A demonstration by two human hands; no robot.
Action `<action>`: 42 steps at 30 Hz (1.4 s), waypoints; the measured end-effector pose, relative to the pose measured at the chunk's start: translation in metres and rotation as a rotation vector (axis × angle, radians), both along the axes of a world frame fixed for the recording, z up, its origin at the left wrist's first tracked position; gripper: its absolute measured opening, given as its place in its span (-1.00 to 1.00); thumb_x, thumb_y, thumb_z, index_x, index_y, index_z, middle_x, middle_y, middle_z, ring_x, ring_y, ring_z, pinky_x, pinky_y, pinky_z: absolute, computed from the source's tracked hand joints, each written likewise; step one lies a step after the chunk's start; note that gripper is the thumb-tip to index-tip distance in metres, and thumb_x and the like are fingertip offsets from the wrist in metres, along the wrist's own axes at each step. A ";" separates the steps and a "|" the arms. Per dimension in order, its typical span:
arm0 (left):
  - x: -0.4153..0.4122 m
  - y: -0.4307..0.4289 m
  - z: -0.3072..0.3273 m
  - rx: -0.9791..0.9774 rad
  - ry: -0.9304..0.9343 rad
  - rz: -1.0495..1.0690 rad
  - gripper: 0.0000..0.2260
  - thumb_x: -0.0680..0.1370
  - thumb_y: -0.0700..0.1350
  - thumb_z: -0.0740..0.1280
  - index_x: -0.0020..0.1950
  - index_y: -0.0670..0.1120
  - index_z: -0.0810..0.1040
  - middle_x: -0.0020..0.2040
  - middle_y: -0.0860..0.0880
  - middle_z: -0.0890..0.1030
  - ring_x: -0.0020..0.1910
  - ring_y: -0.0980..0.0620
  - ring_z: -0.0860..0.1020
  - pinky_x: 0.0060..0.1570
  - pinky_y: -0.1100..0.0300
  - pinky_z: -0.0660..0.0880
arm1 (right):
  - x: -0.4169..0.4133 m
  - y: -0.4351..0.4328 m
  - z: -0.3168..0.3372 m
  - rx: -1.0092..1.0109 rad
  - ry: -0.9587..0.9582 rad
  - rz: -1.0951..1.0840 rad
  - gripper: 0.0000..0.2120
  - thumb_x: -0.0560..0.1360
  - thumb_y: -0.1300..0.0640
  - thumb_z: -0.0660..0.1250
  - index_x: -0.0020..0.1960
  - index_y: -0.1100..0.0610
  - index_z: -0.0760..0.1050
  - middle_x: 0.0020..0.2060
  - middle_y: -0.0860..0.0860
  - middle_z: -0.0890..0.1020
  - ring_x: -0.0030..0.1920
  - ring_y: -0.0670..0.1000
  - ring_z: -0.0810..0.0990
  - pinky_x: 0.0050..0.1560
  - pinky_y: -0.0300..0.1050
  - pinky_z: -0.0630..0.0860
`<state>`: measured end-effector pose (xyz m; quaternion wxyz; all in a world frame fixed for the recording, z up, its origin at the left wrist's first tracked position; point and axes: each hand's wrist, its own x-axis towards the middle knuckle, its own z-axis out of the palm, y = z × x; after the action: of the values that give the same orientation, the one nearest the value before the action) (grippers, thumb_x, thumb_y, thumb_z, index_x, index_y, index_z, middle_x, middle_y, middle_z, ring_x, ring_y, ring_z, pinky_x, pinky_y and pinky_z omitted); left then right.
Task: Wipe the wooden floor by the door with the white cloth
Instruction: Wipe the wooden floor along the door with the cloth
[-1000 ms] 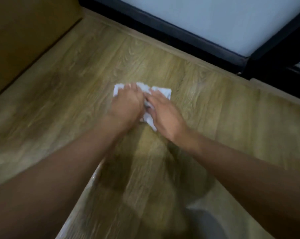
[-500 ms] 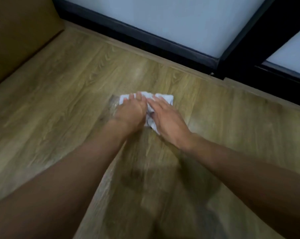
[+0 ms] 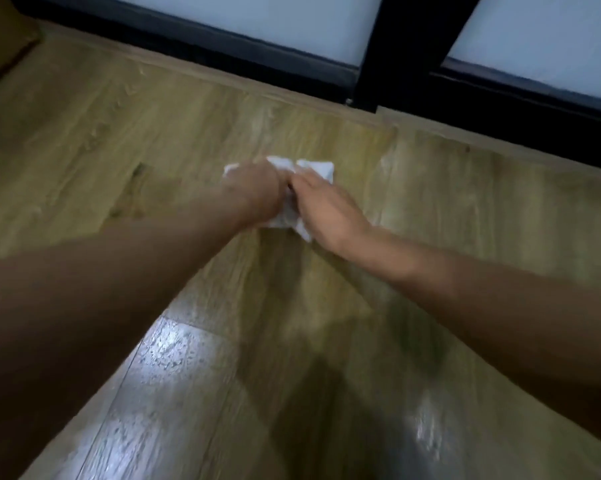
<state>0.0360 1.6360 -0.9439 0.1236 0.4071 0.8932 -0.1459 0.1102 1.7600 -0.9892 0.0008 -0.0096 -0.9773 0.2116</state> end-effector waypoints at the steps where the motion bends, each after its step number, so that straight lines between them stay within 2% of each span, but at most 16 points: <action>1: 0.013 0.005 -0.012 0.017 0.034 -0.033 -0.60 0.61 -0.05 0.14 0.39 -0.22 0.34 0.34 -0.27 0.41 0.27 -0.24 0.44 0.24 -0.05 0.40 | 0.032 0.008 -0.003 0.011 0.018 0.025 -0.51 0.54 0.26 0.21 0.45 0.29 0.25 0.43 0.23 0.33 0.44 0.21 0.29 0.42 0.06 0.24; 3: 0.064 0.014 -0.019 0.003 -0.003 -0.177 -0.52 0.63 -0.08 0.03 0.49 -0.31 0.12 0.45 -0.35 0.23 0.41 -0.26 0.28 0.39 -0.06 0.24 | 0.091 0.021 -0.010 0.076 0.021 0.063 -0.46 0.52 0.18 0.26 0.47 0.25 0.24 0.44 0.18 0.33 0.46 0.15 0.28 0.41 0.02 0.26; 5: 0.084 0.026 -0.019 -0.042 0.011 -0.271 -0.55 0.64 -0.18 -0.04 0.49 -0.36 0.06 0.46 -0.39 0.16 0.46 -0.29 0.18 0.45 -0.07 0.14 | 0.114 0.036 -0.007 0.024 0.005 0.043 -0.46 0.54 0.16 0.23 0.49 0.18 0.22 0.47 0.13 0.29 0.48 0.10 0.23 0.41 0.02 0.24; 9: 0.052 0.061 -0.010 -0.023 0.029 -0.169 -0.56 0.64 -0.20 0.01 0.49 -0.34 0.08 0.48 -0.33 0.16 0.44 -0.27 0.21 0.39 -0.08 0.20 | 0.076 0.058 0.006 -0.029 0.003 -0.098 -0.51 0.57 0.24 0.21 0.48 0.14 0.25 0.48 0.13 0.28 0.50 0.09 0.19 0.47 -0.02 0.18; 13: 0.043 0.086 -0.017 0.066 -0.127 0.019 -0.50 0.62 -0.03 0.11 0.48 -0.28 0.17 0.47 -0.31 0.19 0.45 -0.29 0.19 0.40 -0.16 0.20 | 0.050 0.073 0.006 -0.025 -0.048 -0.180 -0.42 0.50 0.25 0.31 0.48 0.13 0.25 0.48 0.11 0.28 0.50 0.07 0.18 0.47 -0.11 0.10; 16: 0.077 0.073 -0.023 0.088 -0.085 -0.117 -0.47 0.65 -0.04 0.00 0.51 -0.34 0.01 0.48 -0.38 0.08 0.46 -0.33 0.13 0.41 -0.15 0.16 | 0.104 0.059 -0.008 0.019 0.036 -0.284 -0.49 0.55 0.18 0.21 0.49 0.08 0.24 0.49 0.06 0.28 0.50 0.06 0.19 0.46 0.05 0.19; 20: 0.152 0.043 -0.031 0.061 -0.102 -0.264 -0.45 0.67 -0.04 -0.07 0.52 -0.30 -0.21 0.53 -0.31 -0.15 0.52 -0.29 -0.13 0.49 -0.14 -0.10 | 0.200 0.038 -0.013 0.014 0.043 -0.269 -0.53 0.58 0.02 0.02 0.48 0.04 0.25 0.47 0.01 0.31 0.49 0.04 0.22 0.43 0.03 0.19; 24: 0.136 0.077 -0.027 0.072 -0.005 -0.264 -0.48 0.60 -0.14 -0.19 0.52 -0.31 -0.19 0.53 -0.30 -0.10 0.52 -0.28 -0.07 0.50 -0.09 -0.05 | 0.175 0.075 -0.017 -0.001 0.084 -0.272 -0.55 0.55 0.11 0.12 0.44 0.08 0.32 0.43 0.06 0.37 0.46 0.07 0.28 0.41 0.09 0.28; 27: 0.113 0.120 -0.021 0.037 -0.026 -0.157 -0.51 0.65 -0.16 -0.08 0.52 -0.31 -0.16 0.53 -0.31 -0.09 0.52 -0.28 -0.04 0.48 -0.07 0.01 | 0.136 0.114 -0.014 -0.036 0.046 -0.320 -0.56 0.58 0.17 0.14 0.46 0.08 0.29 0.46 0.08 0.32 0.49 0.06 0.21 0.42 0.14 0.25; 30: 0.110 0.148 -0.017 -0.011 -0.112 -0.056 -0.48 0.67 -0.13 -0.02 0.52 -0.33 -0.15 0.53 -0.33 -0.08 0.51 -0.32 -0.02 0.47 -0.11 0.04 | 0.124 0.144 -0.011 -0.008 -0.015 -0.260 -0.52 0.57 0.10 0.12 0.48 0.08 0.26 0.48 0.09 0.30 0.50 0.07 0.19 0.42 0.16 0.24; 32: 0.118 0.142 -0.019 -0.008 -0.095 -0.137 -0.46 0.67 -0.08 -0.02 0.52 -0.32 -0.15 0.53 -0.33 -0.07 0.51 -0.31 -0.02 0.47 -0.11 0.04 | 0.140 0.138 -0.011 -0.031 -0.008 -0.273 -0.48 0.53 0.03 0.05 0.47 0.11 0.27 0.46 0.11 0.32 0.49 0.09 0.22 0.43 0.15 0.24; 36: 0.163 0.119 -0.028 0.032 -0.084 -0.456 -0.45 0.65 -0.07 -0.02 0.52 -0.32 -0.13 0.53 -0.33 -0.05 0.51 -0.31 -0.01 0.48 -0.13 0.00 | 0.238 0.102 -0.011 -0.049 0.030 -0.335 -0.55 0.58 0.08 0.06 0.45 0.08 0.31 0.44 0.07 0.35 0.48 0.05 0.25 0.45 0.06 0.21; 38: 0.177 0.119 -0.024 0.044 -0.118 -0.585 -0.46 0.62 -0.12 0.06 0.50 -0.37 0.01 0.50 -0.36 0.08 0.48 -0.31 0.14 0.46 -0.11 0.13 | 0.271 0.117 -0.008 -0.104 0.041 -0.286 -0.58 0.60 0.07 0.05 0.44 0.06 0.33 0.44 0.04 0.36 0.47 0.02 0.26 0.45 0.02 0.21; 40: 0.178 0.141 -0.021 0.122 -0.070 -0.624 -0.55 0.51 -0.20 0.21 0.31 -0.44 0.38 0.27 -0.43 0.44 0.24 -0.31 0.50 0.20 -0.05 0.45 | 0.262 0.147 -0.007 -0.114 0.035 -0.315 -0.59 0.60 0.06 0.06 0.41 0.08 0.37 0.41 0.06 0.40 0.44 0.03 0.32 0.43 0.00 0.25; 41: 0.171 0.155 -0.022 0.193 0.005 -0.616 -0.60 0.48 -0.23 0.21 0.23 -0.45 0.47 0.17 -0.44 0.52 0.12 -0.31 0.58 0.08 -0.04 0.53 | 0.246 0.163 -0.007 -0.109 0.043 -0.336 -0.61 0.60 0.08 0.10 0.39 0.13 0.40 0.39 0.10 0.43 0.42 0.07 0.35 0.43 -0.04 0.24; 42: 0.160 0.171 -0.016 0.184 -0.050 -0.531 -0.60 0.51 -0.25 0.17 0.26 -0.46 0.42 0.22 -0.45 0.48 0.17 -0.33 0.54 0.12 -0.06 0.50 | 0.227 0.176 -0.007 -0.102 0.064 -0.363 -0.61 0.58 0.12 0.15 0.37 0.19 0.42 0.36 0.16 0.45 0.40 0.13 0.37 0.43 -0.09 0.22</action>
<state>0.1961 1.8073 -0.9596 0.0657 0.6397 0.7614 -0.0815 0.3369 1.9360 -0.9961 0.0699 -0.1792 -0.9470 0.2574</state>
